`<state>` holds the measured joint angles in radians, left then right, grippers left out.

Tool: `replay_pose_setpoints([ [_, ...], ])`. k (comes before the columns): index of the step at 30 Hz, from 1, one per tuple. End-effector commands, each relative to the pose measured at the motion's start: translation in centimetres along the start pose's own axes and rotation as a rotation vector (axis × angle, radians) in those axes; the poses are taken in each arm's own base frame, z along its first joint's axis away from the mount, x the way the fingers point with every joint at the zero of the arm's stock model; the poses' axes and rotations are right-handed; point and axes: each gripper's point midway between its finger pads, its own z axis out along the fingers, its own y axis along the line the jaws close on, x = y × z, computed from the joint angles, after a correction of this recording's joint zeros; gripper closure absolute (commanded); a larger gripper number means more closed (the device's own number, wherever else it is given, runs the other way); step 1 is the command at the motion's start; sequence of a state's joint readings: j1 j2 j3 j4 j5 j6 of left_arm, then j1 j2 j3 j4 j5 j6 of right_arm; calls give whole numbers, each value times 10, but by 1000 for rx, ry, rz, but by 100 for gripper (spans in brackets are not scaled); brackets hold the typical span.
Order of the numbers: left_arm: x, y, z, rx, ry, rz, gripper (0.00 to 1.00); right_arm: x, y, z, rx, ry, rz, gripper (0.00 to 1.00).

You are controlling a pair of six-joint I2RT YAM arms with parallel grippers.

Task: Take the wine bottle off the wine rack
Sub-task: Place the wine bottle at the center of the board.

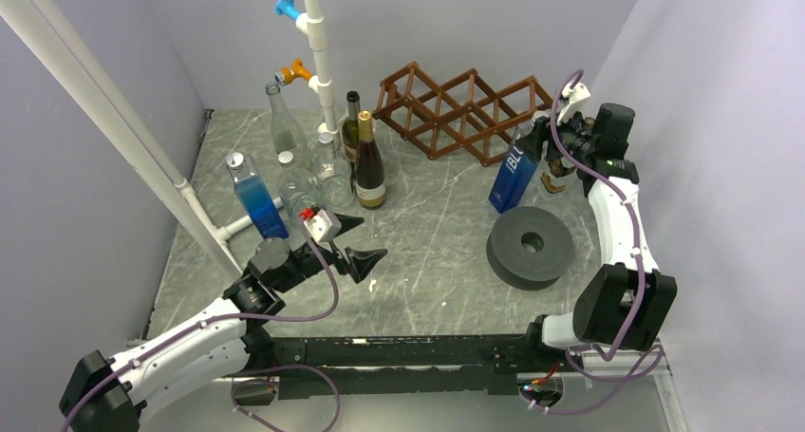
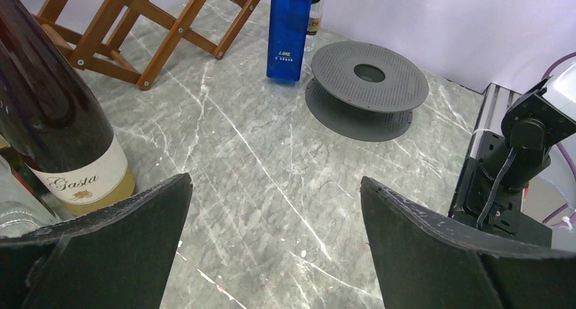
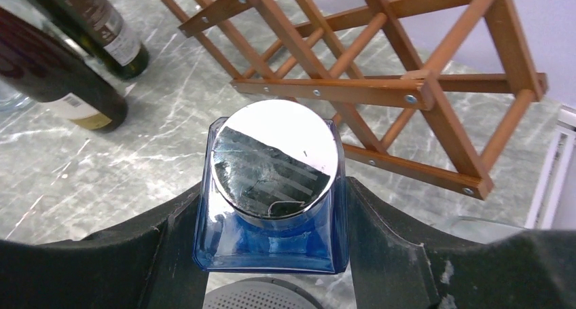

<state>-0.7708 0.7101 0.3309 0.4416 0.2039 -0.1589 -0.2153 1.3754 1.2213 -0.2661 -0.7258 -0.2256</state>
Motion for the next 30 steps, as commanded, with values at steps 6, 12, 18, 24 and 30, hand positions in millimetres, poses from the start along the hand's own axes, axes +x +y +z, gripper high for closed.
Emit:
replay_pose_setpoints([
  [6,-11,2,-1,-11,-51,10,1,-57,-44,-11,207,-190,-90,100],
  [12,-11,2,0,-12,-50,8,1,-53,-61,-11,289,-214,-61,100],
  [18,-10,2,0,-13,-44,6,0,-44,-66,-10,314,-211,-51,100],
  [24,-11,3,0,-16,-47,6,1,-40,-67,-10,319,-202,-68,88],
  [30,-13,2,0,-12,-50,4,0,-38,-62,-8,291,-192,-71,57],
])
